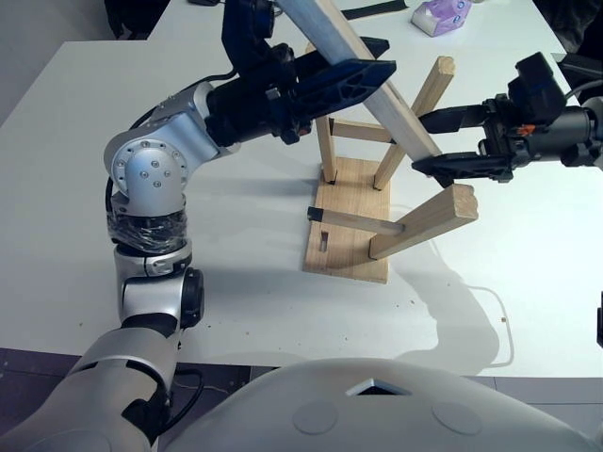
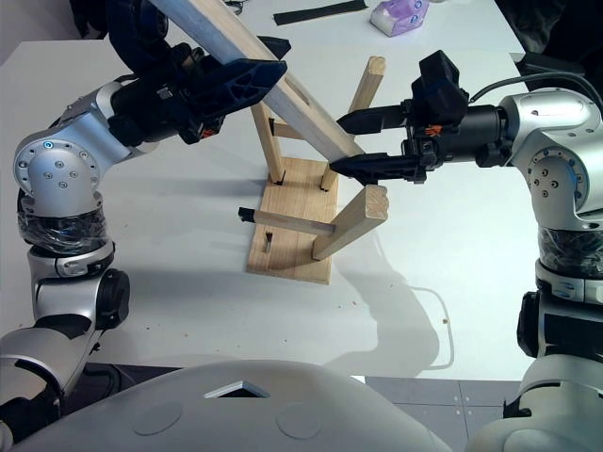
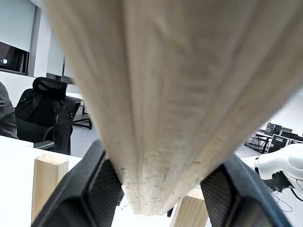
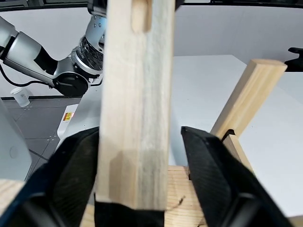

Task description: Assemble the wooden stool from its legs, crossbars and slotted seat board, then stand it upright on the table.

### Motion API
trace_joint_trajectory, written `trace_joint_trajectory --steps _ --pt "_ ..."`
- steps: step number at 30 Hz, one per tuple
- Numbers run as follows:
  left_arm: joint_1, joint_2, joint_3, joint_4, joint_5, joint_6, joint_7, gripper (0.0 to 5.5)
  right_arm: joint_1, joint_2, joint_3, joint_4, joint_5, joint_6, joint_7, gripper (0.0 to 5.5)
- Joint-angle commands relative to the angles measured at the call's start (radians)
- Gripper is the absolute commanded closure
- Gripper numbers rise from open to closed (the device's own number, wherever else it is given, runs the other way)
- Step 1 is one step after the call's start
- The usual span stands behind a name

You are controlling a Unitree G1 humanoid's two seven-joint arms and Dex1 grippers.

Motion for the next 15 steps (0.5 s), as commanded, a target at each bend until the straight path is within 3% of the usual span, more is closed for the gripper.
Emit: trace_joint_trajectory --steps 1,5,15 --pt "-0.021 0.001 -0.002 -0.01 -0.003 -0.005 -0.026 3.31 0.007 -0.003 -0.007 0.027 -0.04 -0.02 -0.033 1.78" --pt "-0.048 0.02 0.015 0.015 0.012 -0.017 -0.037 3.31 0.019 0.0 -0.039 0.066 -0.049 -0.035 -0.071 1.17" --pt "-0.145 0.115 0.09 0.123 0.074 -0.056 -0.063 3.31 0.124 -0.017 -0.182 0.028 0.024 -0.007 -0.128 1.13"
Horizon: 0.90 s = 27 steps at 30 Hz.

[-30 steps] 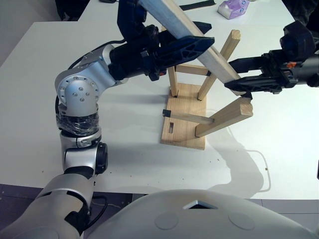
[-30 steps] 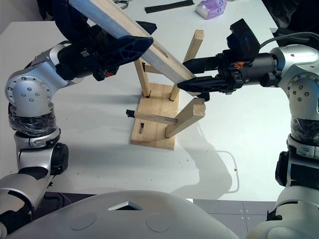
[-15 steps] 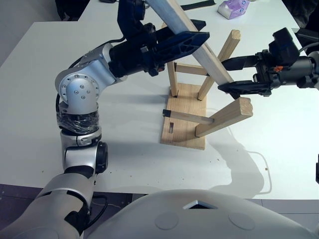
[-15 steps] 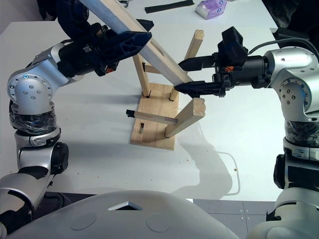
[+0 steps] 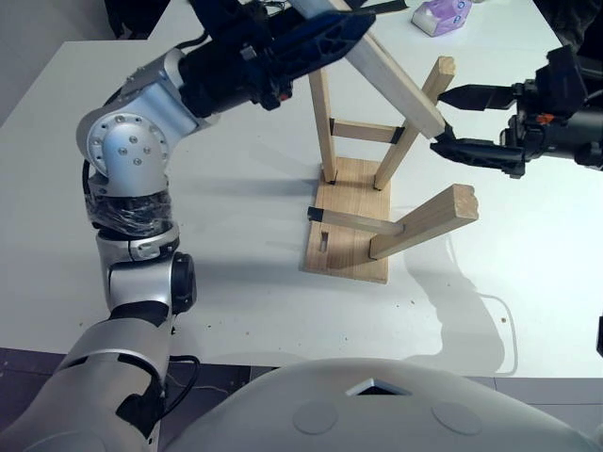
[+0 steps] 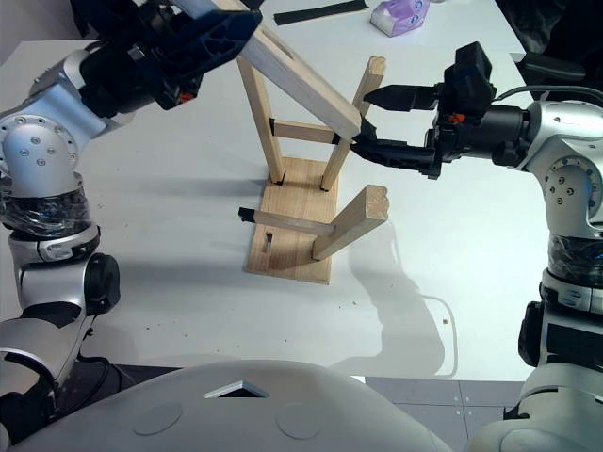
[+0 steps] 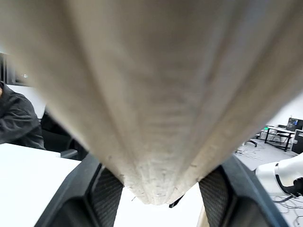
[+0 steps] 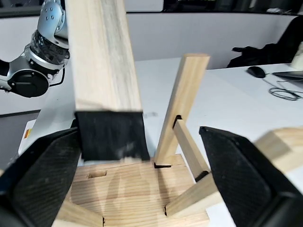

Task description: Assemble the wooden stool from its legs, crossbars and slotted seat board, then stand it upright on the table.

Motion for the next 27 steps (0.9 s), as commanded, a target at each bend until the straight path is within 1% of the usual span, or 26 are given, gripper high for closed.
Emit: trace_joint_trajectory --steps 1,8,14,19,27 --pt "-0.059 0.061 0.04 0.046 0.027 -0.015 -0.027 3.31 0.053 -0.019 -0.073 -0.021 0.025 0.019 -0.025 1.13" --pt "-0.106 0.183 0.058 0.112 0.08 -0.014 -0.11 3.31 0.188 -0.017 -0.166 -0.068 0.033 0.018 -0.063 1.13" --pt "-0.036 0.305 0.051 0.055 0.097 0.029 -0.206 3.31 0.347 -0.026 -0.249 -0.146 0.045 0.018 -0.071 1.13" --pt "0.014 0.359 0.051 0.027 0.119 0.02 -0.259 3.31 0.422 -0.013 -0.269 -0.186 0.039 0.005 -0.095 1.13" --pt "0.129 0.429 0.036 -0.016 0.211 -0.078 -0.376 3.31 0.504 -0.014 -0.288 -0.231 0.046 -0.007 -0.108 1.13"
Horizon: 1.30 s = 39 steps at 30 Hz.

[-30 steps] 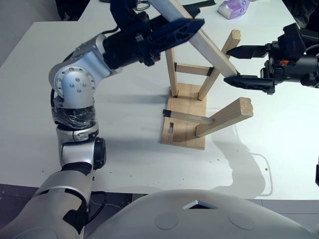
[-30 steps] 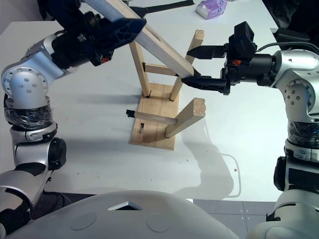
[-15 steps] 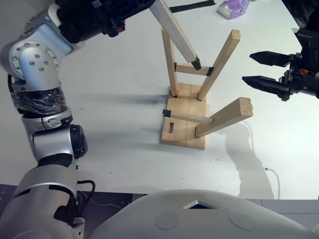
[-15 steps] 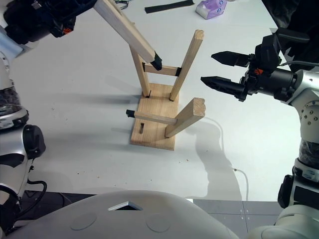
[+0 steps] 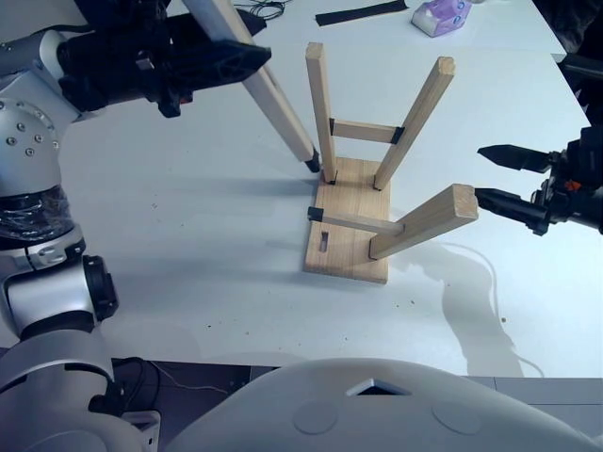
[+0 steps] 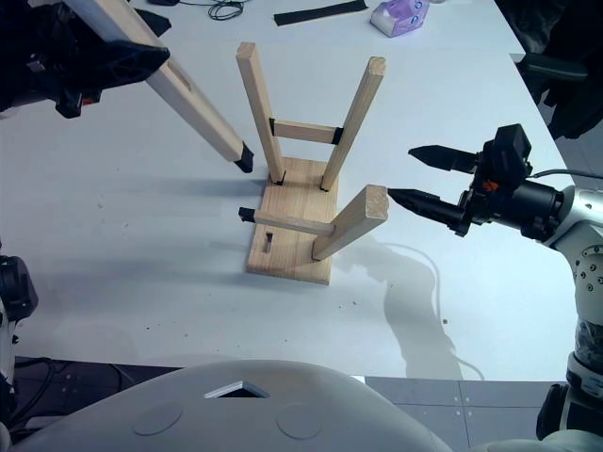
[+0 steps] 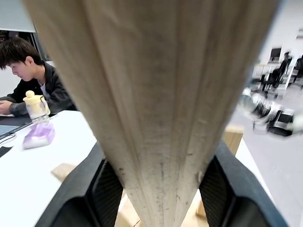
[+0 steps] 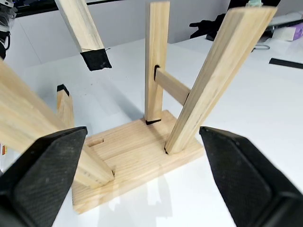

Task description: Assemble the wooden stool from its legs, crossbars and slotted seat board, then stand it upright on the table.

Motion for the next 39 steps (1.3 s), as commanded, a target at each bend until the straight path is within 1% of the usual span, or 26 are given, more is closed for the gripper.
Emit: trace_joint_trajectory --steps 1,9,18,24,33,39 --pt "0.08 0.036 0.007 -0.037 0.025 -0.039 -0.048 3.31 0.029 -0.006 -0.025 -0.026 0.006 -0.011 -0.008 1.13" --pt "0.317 -0.017 0.05 -0.163 -0.002 -0.095 -0.036 3.31 0.055 -0.031 -0.035 -0.016 0.012 -0.013 0.016 1.13" --pt "0.461 -0.082 0.059 -0.296 -0.004 -0.155 0.044 3.31 0.042 -0.09 -0.018 0.005 0.022 0.003 0.082 1.13" --pt "0.527 -0.117 0.05 -0.356 0.007 -0.202 0.09 3.31 0.004 -0.127 0.007 0.041 0.016 0.001 0.129 1.13" --pt "0.62 -0.151 0.001 -0.415 0.062 -0.288 0.126 3.31 -0.04 -0.178 0.051 0.056 0.016 0.007 0.189 1.13" --pt "0.627 -0.161 -0.039 -0.405 0.119 -0.349 0.136 3.31 -0.036 -0.189 0.055 0.032 0.026 0.019 0.204 1.13"
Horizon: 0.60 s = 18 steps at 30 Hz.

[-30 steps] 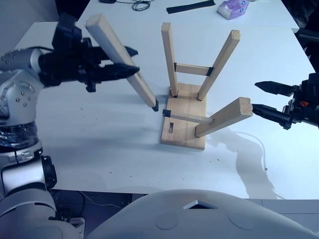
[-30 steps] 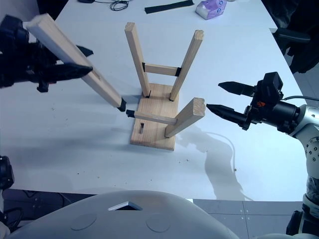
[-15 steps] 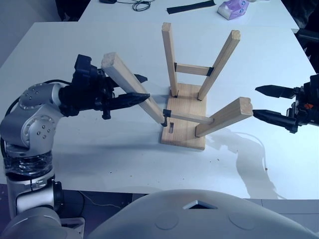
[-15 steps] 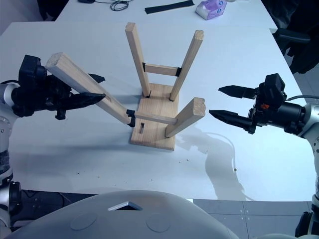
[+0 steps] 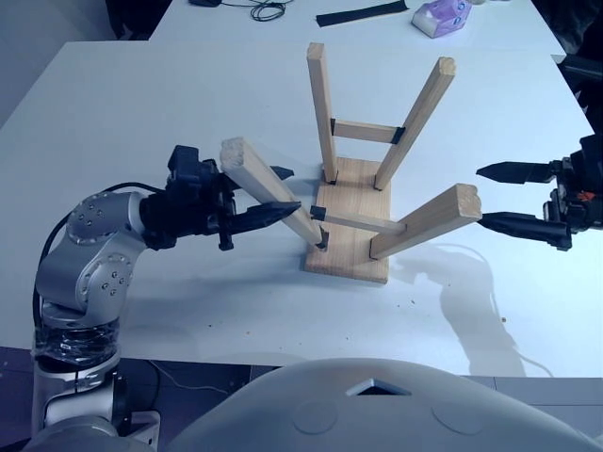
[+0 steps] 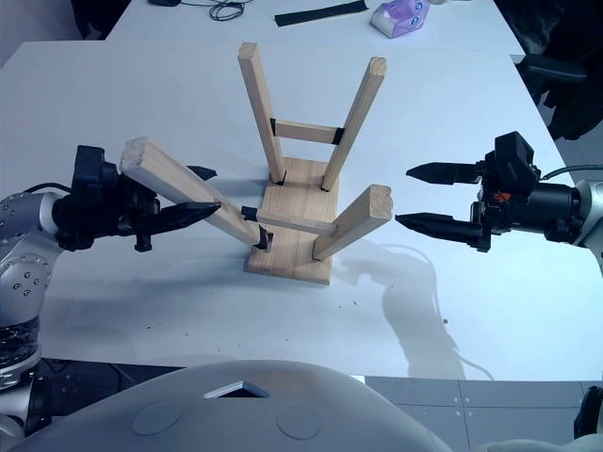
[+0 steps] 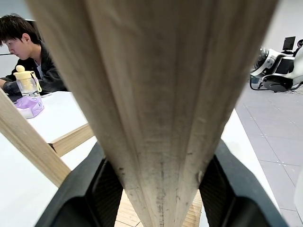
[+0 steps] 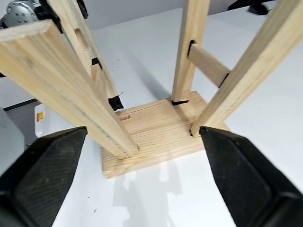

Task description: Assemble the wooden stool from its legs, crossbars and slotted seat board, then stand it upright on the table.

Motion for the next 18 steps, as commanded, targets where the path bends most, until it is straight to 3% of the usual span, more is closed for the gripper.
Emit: trace_joint_trajectory --steps 1,18 --pt "0.002 -0.007 -0.029 0.003 0.048 -0.05 0.008 3.31 -0.006 -0.023 -0.002 -0.029 0.013 0.012 0.011 1.13" --pt "-0.009 0.013 -0.096 0.032 0.11 -0.14 -0.052 3.31 0.127 0.018 -0.055 -0.149 0.045 0.044 -0.048 1.13"
